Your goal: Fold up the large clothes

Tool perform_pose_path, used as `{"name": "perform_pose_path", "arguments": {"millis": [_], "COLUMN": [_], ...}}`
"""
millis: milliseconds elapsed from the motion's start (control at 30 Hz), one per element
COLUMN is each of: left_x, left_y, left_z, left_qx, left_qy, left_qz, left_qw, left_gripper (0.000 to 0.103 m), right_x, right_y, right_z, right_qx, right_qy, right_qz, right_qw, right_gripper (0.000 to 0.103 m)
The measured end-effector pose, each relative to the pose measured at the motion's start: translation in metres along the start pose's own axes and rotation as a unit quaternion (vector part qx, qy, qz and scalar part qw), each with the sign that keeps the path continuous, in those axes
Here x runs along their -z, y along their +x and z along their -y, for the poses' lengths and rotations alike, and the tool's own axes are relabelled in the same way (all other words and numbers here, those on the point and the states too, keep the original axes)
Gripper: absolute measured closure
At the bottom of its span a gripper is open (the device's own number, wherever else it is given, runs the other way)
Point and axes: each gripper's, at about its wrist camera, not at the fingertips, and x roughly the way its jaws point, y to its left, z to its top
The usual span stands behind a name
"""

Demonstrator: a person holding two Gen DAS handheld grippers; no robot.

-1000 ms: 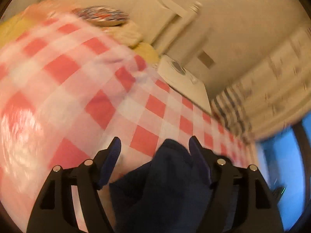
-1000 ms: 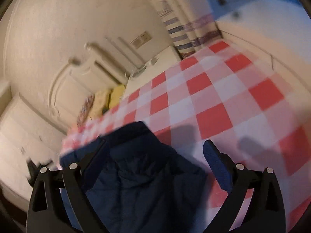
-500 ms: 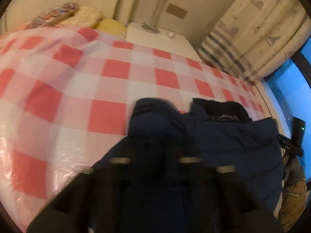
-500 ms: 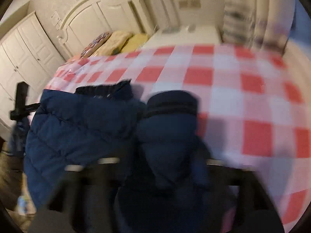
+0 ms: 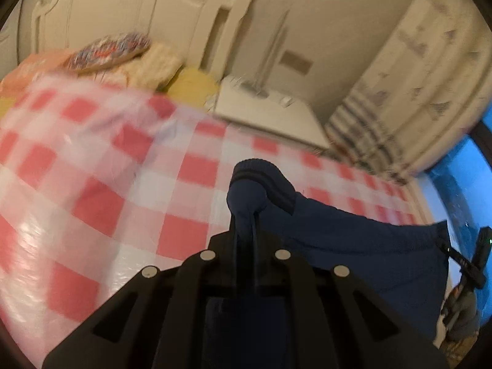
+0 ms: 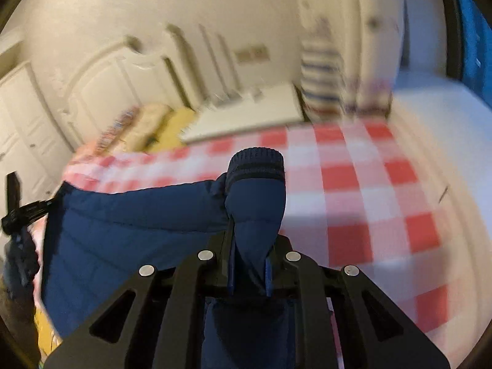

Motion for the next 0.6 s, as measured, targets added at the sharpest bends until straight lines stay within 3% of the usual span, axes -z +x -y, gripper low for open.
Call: {"name": "perform_pose_path", "arguments": {"millis": [33, 133, 300, 433, 533, 600], "left_x": [0.008, 0.024, 0.008, 0.002, 0.019, 0.021], "left_y": [0.022, 0.052, 0.019, 0.027, 0.061, 0.06], "left_z": [-0.004, -0.017, -0.006, 0.003, -0.004, -0.008], "left_qx": [-0.028, -0.04, -0.034, -0.059, -0.089, -0.1], "left_qy": [0.002, -0.007, 0.023, 0.028, 0.022, 0.013], "left_qz": [-0.01, -0.032, 0.003, -0.007, -0.043, -0.038], "left_qw": [0.9996, 0.9987, 0.9991, 0.9978, 0.9948, 0.9942], "left_gripper": [0.093, 0.091, 0.092, 0.091, 0.079, 0.067], "right_x": [0.006, 0.029, 0.014, 0.006, 0.024, 0.028], "right_y": [0.017, 0.05, 0.014, 0.02, 0.058, 0.056], "right_z": [0.004, 0.016, 0.014, 0.01, 0.019, 0.027], "right_qx": [0.01, 0.007, -0.011, 0.008, 0.02, 0.015], "right_qy": [0.008, 0.037, 0.034, 0.023, 0.045, 0.067], "right_qz": [-0.016, -0.038, 0.004, -0.001, -0.046, -0.038], "right_qw": [1.0, 0.999, 0.999, 1.0, 0.998, 0.997], "right_gripper": [0.088, 0.087, 0.087, 0.087, 0.084, 0.081]}}
